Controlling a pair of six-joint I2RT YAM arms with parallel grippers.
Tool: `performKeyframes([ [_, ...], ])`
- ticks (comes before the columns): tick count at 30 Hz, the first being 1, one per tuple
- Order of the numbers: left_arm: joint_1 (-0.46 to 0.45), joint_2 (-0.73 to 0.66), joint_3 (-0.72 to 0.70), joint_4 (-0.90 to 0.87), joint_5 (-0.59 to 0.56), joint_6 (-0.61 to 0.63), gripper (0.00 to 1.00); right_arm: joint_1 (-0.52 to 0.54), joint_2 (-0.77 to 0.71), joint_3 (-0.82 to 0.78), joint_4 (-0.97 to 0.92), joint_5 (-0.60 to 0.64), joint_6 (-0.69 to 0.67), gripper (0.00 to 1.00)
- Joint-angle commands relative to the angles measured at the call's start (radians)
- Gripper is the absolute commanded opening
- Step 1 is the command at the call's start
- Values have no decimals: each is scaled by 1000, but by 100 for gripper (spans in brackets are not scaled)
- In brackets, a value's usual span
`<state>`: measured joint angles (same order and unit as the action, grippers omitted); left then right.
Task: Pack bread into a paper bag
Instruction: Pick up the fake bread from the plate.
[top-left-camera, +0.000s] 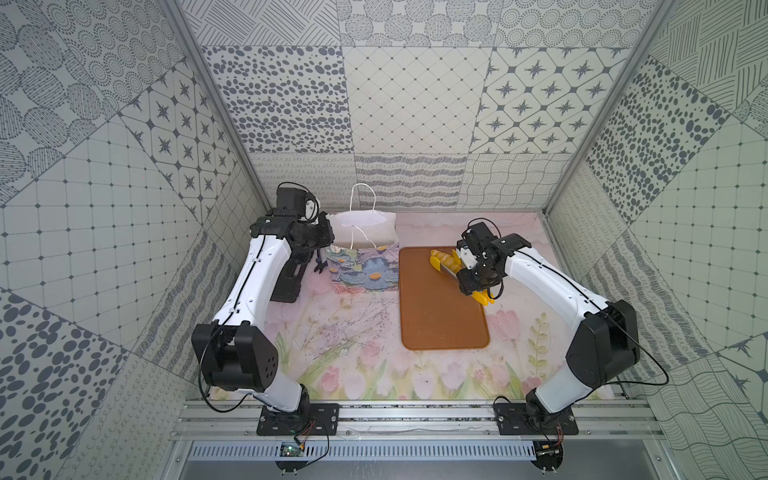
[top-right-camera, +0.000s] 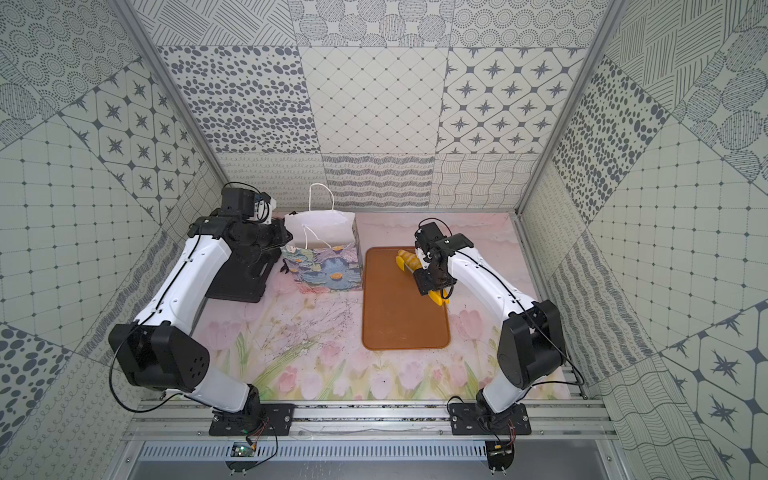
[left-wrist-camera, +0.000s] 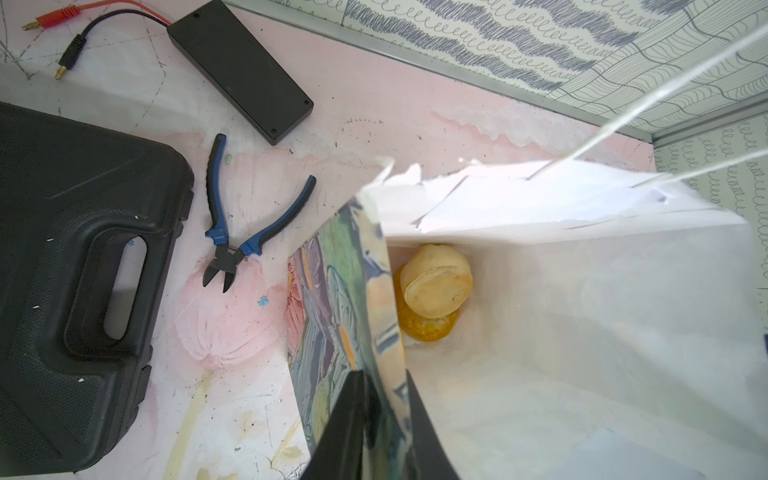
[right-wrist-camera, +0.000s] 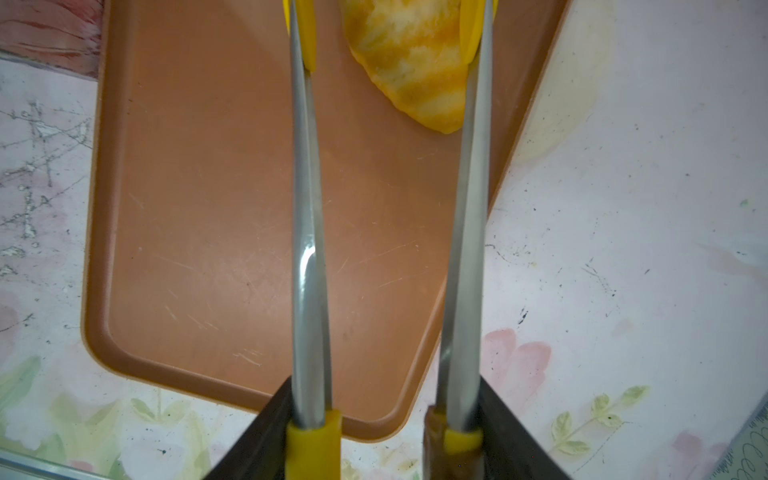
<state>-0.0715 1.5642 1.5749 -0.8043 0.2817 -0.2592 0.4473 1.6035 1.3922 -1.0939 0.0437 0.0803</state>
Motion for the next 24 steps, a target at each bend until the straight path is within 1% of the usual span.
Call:
performKeyframes([
  [1,0,2,15,-7,3,18,16,2,-61,-10,-8,-35,33,62],
  [6,0,-2,7,-2,9,15,16,3,-115,-39,5,16,61,61],
  [14,-1,-3,4,-1,17,13,16,5,-96,-51,25,28,80,60],
  [24,-1,0,8,-1,18,14,16,5,-39,-27,44,-6,76,60],
])
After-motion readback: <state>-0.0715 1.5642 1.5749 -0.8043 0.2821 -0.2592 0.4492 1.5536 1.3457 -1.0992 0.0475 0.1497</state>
